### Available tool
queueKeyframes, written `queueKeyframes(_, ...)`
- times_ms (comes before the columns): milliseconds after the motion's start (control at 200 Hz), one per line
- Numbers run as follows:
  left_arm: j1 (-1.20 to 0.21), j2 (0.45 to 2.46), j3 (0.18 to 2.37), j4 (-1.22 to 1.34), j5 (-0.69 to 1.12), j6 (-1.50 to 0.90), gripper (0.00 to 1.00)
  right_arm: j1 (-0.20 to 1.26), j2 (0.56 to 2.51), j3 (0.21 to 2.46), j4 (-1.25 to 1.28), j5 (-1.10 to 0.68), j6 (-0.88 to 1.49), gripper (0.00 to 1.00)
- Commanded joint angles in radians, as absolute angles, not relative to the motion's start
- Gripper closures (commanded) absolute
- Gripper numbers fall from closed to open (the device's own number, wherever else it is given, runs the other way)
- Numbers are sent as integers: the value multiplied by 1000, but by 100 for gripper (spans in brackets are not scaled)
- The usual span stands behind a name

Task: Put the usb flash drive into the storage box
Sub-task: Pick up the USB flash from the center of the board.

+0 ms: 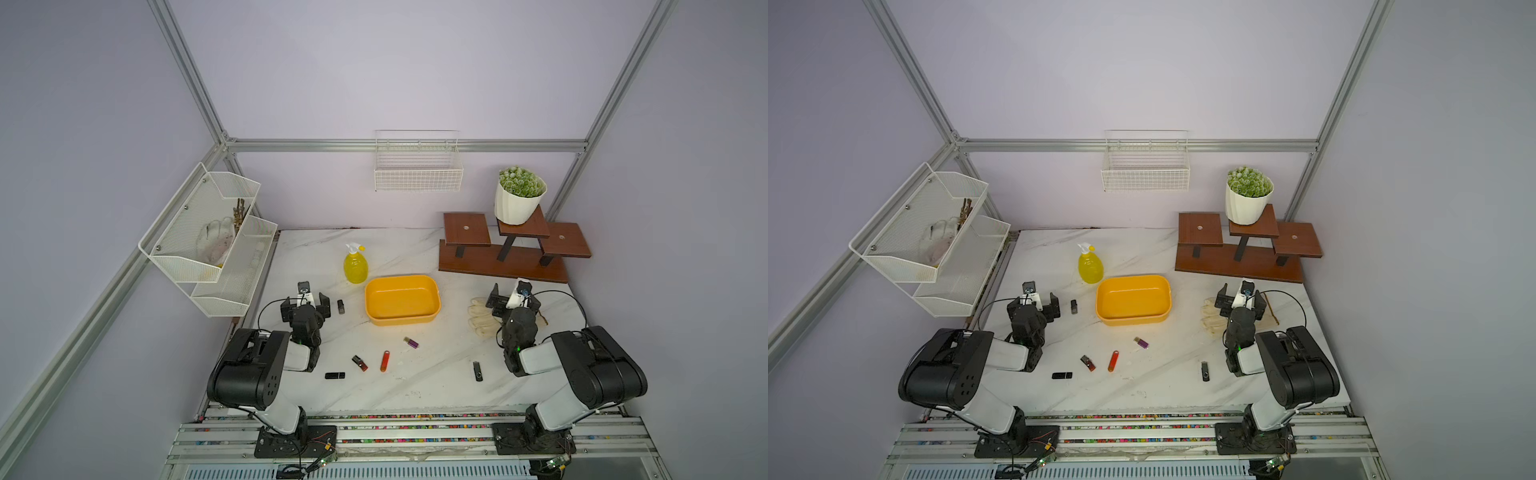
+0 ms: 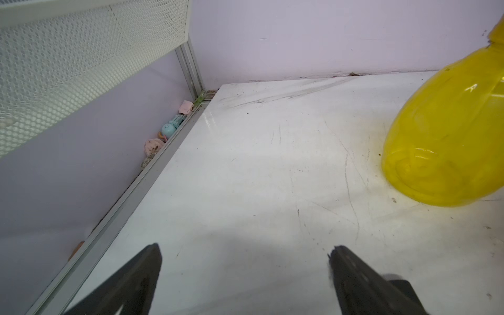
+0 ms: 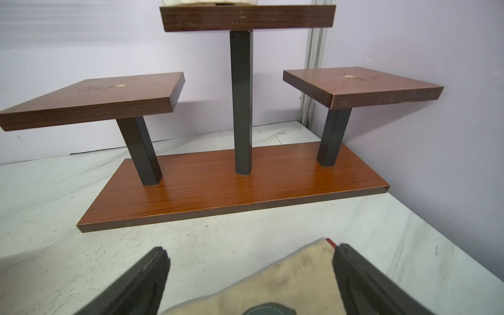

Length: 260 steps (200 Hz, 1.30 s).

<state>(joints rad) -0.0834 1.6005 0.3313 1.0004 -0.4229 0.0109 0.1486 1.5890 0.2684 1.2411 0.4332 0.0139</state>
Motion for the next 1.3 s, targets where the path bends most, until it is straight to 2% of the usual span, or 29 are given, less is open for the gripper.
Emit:
queueKeyframes(0, -77, 1578, 351, 1017, -418, 3, 0, 153, 1594, 272, 1249, 446, 15, 1)
queueKeyframes(800, -75, 1578, 352, 1017, -416, 2, 0, 155, 1579, 272, 1249, 459, 11, 0)
queueKeyframes(915, -65, 1576, 360, 993, -399, -5, 0, 162, 1482, 304, 1116, 416, -17, 0)
queueKeyframes(1030, -61, 1575, 362, 993, -396, -7, 0, 200, 1300, 343, 893, 426, -28, 0)
queueKeyframes(1175, -62, 1576, 362, 993, -396, -8, 0, 258, 1040, 480, 355, 389, 89, 0)
queueKeyframes(1295, -57, 1577, 371, 975, -375, -8, 0, 321, 959, 602, 25, 410, 206, 0)
